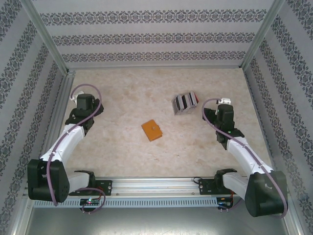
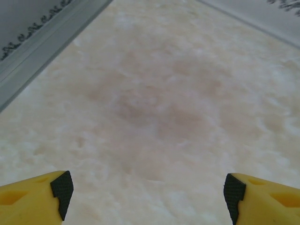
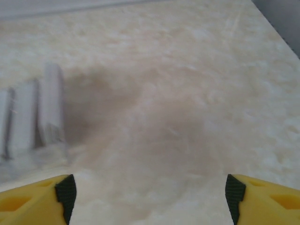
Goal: Put the credit cards into the card holder
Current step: Reset both arms
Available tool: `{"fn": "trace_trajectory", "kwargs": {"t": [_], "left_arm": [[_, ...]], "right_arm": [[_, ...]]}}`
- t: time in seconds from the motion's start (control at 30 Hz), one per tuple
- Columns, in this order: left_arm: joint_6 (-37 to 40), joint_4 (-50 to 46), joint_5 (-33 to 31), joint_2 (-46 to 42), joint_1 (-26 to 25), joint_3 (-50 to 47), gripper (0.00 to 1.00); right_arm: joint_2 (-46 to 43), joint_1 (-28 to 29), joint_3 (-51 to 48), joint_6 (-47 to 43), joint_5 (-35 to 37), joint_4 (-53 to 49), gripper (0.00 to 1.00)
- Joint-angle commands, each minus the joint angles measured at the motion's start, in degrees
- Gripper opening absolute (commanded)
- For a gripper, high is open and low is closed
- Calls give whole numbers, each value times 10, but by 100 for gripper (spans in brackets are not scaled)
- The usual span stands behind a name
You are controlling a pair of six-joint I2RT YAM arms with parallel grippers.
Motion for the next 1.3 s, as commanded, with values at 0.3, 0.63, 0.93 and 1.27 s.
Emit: {"fn": "trace_trajectory", "kwargs": {"t": [0.3, 0.63, 0.93, 1.27], "left_arm": [[220, 411, 54, 82, 8, -151, 97], [262, 541, 160, 200, 8, -176, 100], [260, 541, 161, 199, 10, -176, 99], [260, 540, 161, 201, 10, -176, 100]], "right_arm": [[115, -41, -77, -36, 20, 324, 86], [244, -44, -96, -64, -44, 497, 98], [248, -43, -72, -67, -48, 472, 98], [250, -42, -72, -68, -47, 474, 98]]}}
